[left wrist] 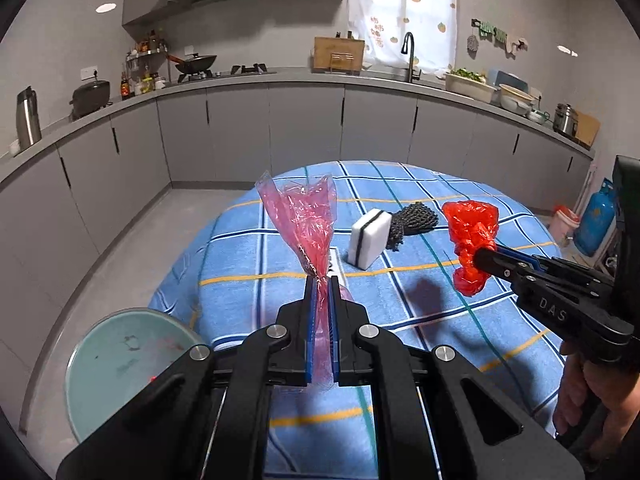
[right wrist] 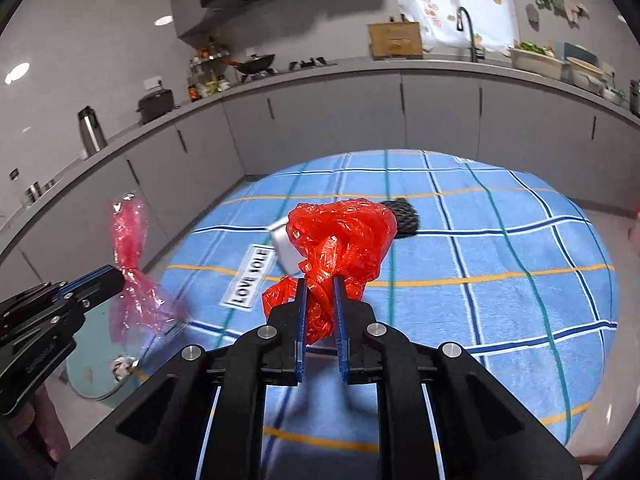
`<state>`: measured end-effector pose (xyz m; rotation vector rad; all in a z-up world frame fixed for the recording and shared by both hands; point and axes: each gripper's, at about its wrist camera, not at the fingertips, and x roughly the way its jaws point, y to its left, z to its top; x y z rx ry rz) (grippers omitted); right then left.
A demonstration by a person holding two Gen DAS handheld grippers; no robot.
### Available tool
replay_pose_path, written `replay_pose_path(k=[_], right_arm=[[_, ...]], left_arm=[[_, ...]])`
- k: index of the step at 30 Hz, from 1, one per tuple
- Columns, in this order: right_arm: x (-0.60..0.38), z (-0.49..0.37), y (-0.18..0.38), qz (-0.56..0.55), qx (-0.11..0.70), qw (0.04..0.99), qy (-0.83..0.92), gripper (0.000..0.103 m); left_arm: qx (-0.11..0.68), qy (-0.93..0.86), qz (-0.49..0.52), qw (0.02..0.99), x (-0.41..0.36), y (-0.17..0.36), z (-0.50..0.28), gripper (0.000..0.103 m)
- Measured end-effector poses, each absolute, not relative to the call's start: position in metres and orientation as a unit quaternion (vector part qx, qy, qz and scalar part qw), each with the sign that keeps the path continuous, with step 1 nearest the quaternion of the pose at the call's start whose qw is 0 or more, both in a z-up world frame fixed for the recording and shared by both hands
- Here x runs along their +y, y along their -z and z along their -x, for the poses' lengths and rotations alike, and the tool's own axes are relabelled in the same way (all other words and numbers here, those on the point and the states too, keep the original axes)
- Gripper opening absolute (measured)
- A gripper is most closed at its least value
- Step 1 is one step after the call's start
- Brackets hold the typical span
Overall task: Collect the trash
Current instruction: 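Carry the pink wrapper and red bag over the bucket with both tools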
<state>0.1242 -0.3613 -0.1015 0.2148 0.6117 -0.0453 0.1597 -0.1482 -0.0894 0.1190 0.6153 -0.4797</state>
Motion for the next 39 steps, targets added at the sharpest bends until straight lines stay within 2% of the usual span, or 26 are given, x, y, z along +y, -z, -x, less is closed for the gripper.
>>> replay_pose_path(k=[19, 39], right_arm=[[-0.278, -0.119, 0.083, -0.067, 0.284, 0.954, -0.067, 0.013], [-0.231, -0.124, 0.076, -0.043, 0.28, 0.951, -0.124, 0.013]], left_arm=[[0.289, 0.172, -0.046, 0.941, -0.071, 0.076, -0.134, 0.006], [0.291, 0.139, -0.034, 0.946, -0.04, 0.073, -0.134, 0.006]])
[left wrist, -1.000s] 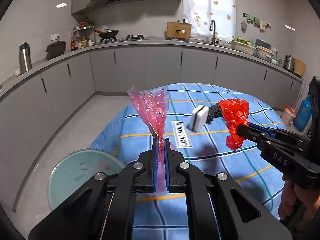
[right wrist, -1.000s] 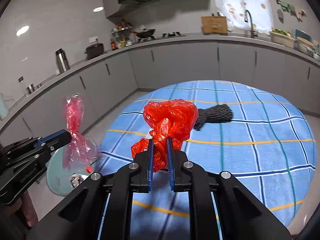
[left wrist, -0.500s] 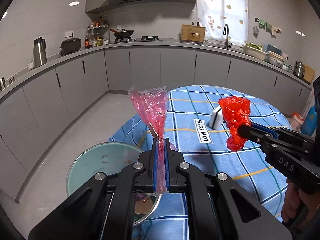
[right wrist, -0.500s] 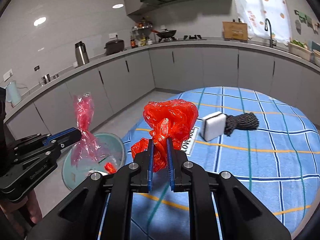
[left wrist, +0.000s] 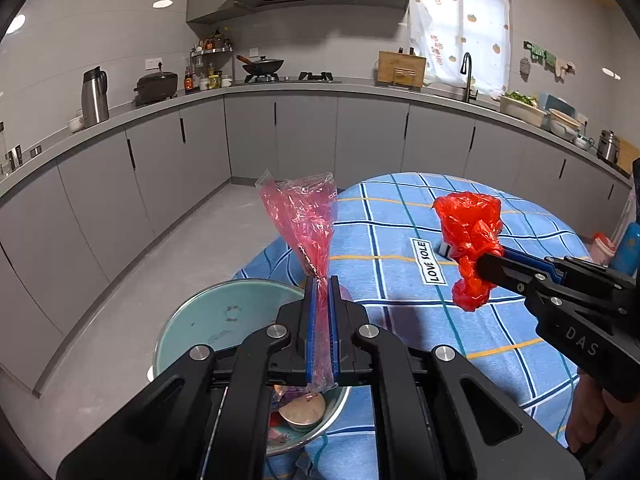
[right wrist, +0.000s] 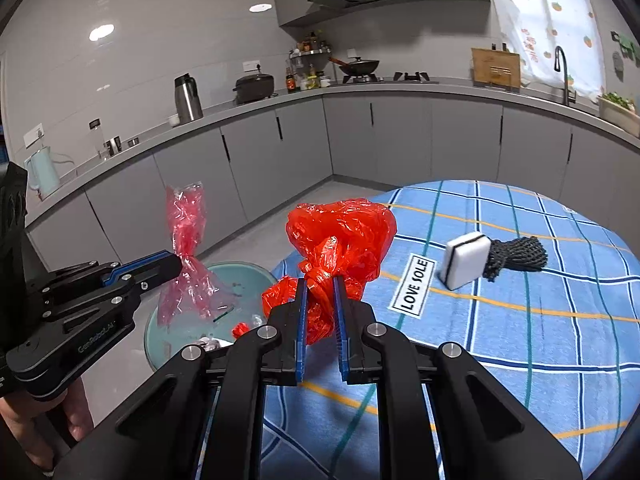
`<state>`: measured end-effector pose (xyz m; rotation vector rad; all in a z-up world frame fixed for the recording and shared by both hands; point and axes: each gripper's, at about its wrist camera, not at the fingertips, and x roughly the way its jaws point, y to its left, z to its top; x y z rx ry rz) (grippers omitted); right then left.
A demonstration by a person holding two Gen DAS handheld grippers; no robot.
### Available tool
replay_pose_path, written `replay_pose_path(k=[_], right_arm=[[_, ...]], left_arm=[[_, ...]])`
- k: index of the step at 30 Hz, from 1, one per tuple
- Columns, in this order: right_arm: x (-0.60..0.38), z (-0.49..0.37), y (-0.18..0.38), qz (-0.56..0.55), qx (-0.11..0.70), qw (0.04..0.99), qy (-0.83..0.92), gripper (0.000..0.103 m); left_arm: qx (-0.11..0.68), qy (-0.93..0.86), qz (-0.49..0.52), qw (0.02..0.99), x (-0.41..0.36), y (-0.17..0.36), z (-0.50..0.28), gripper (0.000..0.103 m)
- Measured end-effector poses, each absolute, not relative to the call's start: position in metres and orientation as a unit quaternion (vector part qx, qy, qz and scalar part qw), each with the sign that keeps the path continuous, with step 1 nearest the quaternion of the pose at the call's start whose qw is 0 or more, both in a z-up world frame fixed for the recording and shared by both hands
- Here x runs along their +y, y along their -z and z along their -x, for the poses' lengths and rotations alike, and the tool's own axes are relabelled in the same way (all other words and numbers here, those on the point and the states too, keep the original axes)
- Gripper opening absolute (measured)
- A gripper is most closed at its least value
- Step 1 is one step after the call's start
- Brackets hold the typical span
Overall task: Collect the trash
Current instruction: 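Carry the pink wrapper and red bag over the bucket with both tools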
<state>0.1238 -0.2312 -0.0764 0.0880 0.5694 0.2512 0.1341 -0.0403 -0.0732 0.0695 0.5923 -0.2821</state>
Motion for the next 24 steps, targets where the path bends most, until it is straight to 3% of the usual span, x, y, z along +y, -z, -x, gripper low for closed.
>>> replay_pose_path(k=[24], right_arm=[[-0.187, -0.137, 0.078, -0.017, 0.282, 0.943, -0.175, 0.013]], left_arm=[[0.297, 0.096, -0.012, 0.95, -0.002, 0.08, -0.13, 0.006]])
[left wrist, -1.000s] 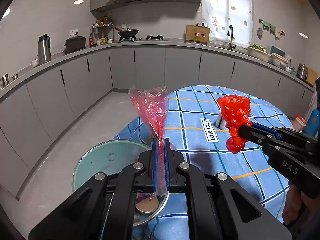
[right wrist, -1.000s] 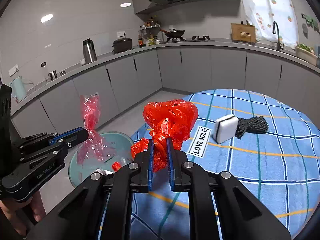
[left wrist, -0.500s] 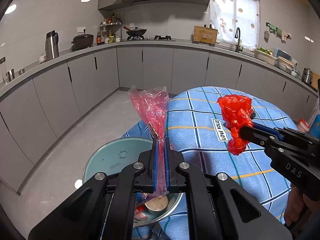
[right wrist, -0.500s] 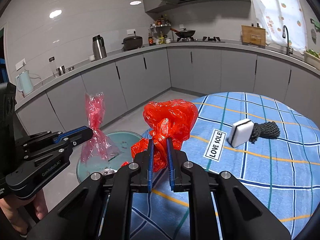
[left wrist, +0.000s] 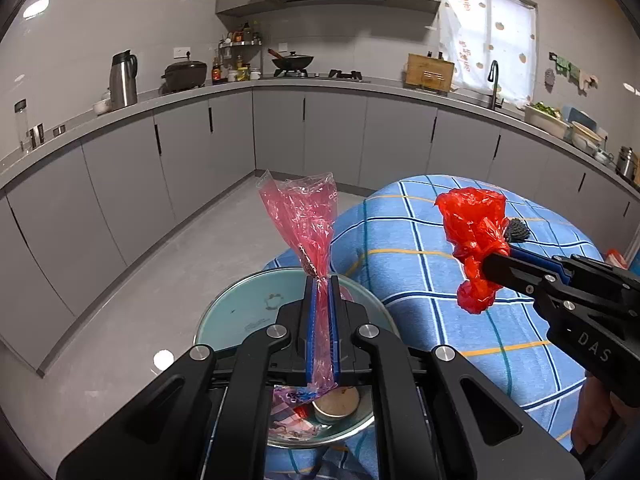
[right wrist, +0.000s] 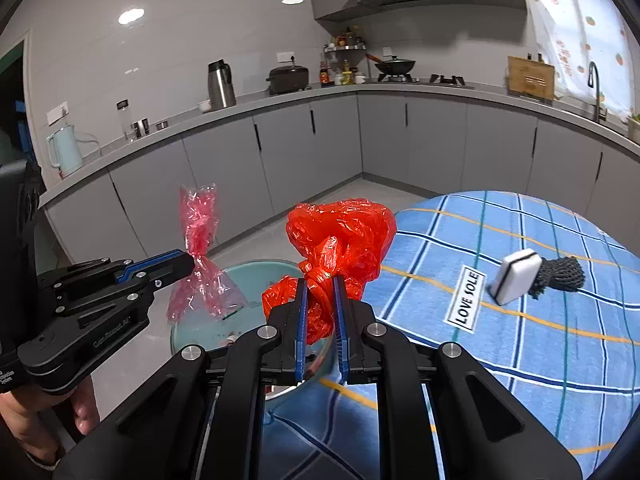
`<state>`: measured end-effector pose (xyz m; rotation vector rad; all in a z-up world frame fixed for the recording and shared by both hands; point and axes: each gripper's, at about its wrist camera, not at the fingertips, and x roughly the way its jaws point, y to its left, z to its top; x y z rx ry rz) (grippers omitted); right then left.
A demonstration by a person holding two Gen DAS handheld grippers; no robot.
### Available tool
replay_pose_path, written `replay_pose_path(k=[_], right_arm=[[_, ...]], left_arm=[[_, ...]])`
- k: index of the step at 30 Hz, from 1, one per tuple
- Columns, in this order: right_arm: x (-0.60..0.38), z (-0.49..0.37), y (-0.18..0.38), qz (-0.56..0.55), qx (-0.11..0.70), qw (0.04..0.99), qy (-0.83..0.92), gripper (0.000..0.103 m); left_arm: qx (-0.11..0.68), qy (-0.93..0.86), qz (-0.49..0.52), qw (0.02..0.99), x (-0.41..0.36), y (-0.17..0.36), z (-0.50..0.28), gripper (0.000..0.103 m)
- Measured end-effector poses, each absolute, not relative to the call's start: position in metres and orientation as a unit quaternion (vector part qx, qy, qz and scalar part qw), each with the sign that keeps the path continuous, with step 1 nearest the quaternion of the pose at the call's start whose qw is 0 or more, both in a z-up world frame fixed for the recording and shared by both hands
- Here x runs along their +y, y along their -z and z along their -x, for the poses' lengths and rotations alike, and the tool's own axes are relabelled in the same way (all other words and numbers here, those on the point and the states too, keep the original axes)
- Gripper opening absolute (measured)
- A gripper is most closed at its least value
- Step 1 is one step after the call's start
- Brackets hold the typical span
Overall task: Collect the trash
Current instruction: 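Carry the pink wrapper and red bag over the bucket with both tools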
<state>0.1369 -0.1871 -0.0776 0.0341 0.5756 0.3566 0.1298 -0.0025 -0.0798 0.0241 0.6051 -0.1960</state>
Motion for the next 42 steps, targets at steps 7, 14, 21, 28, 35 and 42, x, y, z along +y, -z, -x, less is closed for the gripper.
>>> replay_pose_path(k=[7, 14, 21, 28, 35, 42], right_arm=[[-0.171, -0.143, 0.081, -0.007, 0.287, 0.939, -0.19, 0.013], [-0.158, -0.151, 0.083, 0.001, 0.291, 0.935, -0.204, 0.013], [-0.147, -0.158, 0.085, 0.008, 0.294, 0.932, -0.213, 0.013], [-0.141, -0.165, 0.091, 0.012, 0.303, 0.927, -0.22, 0.013], [-0.134, -0.173, 0.1, 0.017, 0.313, 0.923, -0.225, 0.014], [-0.136, -0.179, 0.111, 0.014, 0.321, 0.92, -0.225, 0.015]], left_arm=[[0.301, 0.087, -0.002, 0.95, 0.008, 0.083, -0.13, 0.006], [0.307, 0.078, 0.008, 0.949, 0.02, 0.088, -0.137, 0.006], [0.313, 0.071, 0.014, 0.947, 0.026, 0.094, -0.14, 0.006], [0.32, 0.067, 0.015, 0.945, 0.029, 0.1, -0.144, 0.006], [0.325, 0.064, 0.017, 0.943, 0.032, 0.103, -0.147, 0.006], [0.33, 0.065, 0.017, 0.941, 0.032, 0.107, -0.151, 0.008]])
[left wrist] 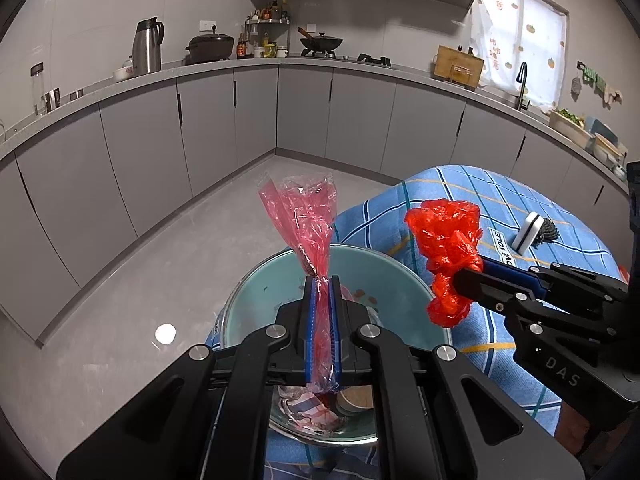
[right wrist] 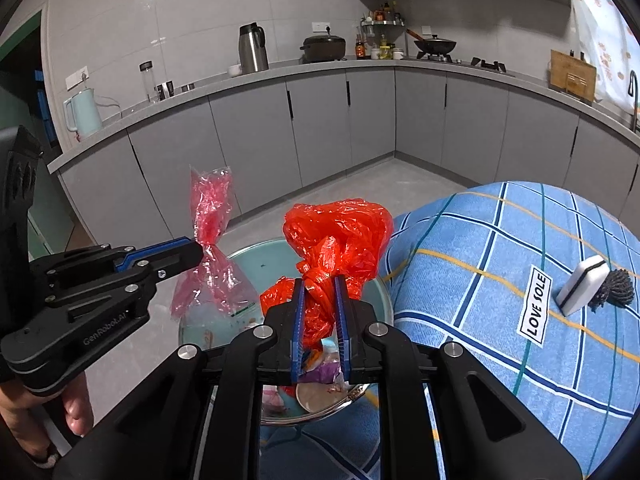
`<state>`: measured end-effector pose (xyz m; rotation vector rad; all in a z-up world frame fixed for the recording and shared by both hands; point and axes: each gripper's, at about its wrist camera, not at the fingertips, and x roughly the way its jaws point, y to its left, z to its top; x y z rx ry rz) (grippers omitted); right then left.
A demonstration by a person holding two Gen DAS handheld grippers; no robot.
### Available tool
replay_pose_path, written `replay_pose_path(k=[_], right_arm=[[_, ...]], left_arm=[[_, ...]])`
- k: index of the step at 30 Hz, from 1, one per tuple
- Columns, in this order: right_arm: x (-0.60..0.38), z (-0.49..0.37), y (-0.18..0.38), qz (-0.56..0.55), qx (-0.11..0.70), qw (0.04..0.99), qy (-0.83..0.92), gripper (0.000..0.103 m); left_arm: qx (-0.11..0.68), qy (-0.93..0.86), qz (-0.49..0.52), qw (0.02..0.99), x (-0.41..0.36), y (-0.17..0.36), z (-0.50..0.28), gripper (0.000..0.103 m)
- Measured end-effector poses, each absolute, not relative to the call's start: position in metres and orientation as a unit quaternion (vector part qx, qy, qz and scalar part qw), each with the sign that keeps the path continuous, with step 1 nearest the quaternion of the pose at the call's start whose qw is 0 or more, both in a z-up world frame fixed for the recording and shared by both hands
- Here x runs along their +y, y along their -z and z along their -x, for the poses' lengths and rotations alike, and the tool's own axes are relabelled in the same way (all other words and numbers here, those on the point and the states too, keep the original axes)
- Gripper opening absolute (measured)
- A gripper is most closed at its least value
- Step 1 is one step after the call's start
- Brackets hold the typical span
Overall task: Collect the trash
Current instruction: 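Carry the pink wrapper and red bag over the bucket with both tools, then open both tools to drop the wrapper and bag into the bucket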
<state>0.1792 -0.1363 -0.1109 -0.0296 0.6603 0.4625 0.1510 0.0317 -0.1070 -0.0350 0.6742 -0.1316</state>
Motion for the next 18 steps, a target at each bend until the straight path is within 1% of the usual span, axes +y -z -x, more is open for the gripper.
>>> replay_pose_path(k=[2, 6, 7, 8, 9, 10, 14, 16, 18], right_arm=[[-0.137, -0.181, 0.113, 0.01, 0.324, 0.918, -0.229, 0.015], [-0.137, -0.184, 0.117, 0.007, 0.326, 0.917, -0.228, 0.021], [-0.137, -0.185, 0.118, 0.004, 0.327, 0.917, -0.229, 0.029], [-0.139, -0.185, 0.119, 0.0, 0.326, 0.917, -0.228, 0.039], [-0.141, -0.186, 0.119, -0.005, 0.324, 0.918, -0.228, 0.041], [-0.142, -0.187, 0.12, -0.009, 0.327, 0.917, -0.23, 0.041], [-0.143, -0.187, 0.122, -0.01, 0.329, 0.917, -0.226, 0.041], [-0.146, -0.186, 0.123, -0.012, 0.33, 0.917, -0.224, 0.041], [-0.148, -0.185, 0.123, -0.014, 0.33, 0.918, -0.222, 0.042]], left_arm=[[0.332, 0.065, 0.016, 0.941, 0.031, 0.108, -0.151, 0.008], [0.333, 0.064, 0.016, 0.94, 0.032, 0.11, -0.151, 0.008], [0.334, 0.063, 0.017, 0.94, 0.032, 0.111, -0.151, 0.011], [0.334, 0.061, 0.017, 0.94, 0.033, 0.111, -0.152, 0.014], [0.334, 0.057, 0.017, 0.941, 0.034, 0.112, -0.152, 0.021], [0.333, 0.053, 0.018, 0.941, 0.035, 0.112, -0.152, 0.026], [0.33, 0.046, 0.02, 0.942, 0.037, 0.111, -0.152, 0.036], [0.326, 0.037, 0.021, 0.944, 0.039, 0.111, -0.151, 0.051], [0.324, 0.035, 0.022, 0.945, 0.04, 0.11, -0.151, 0.053]])
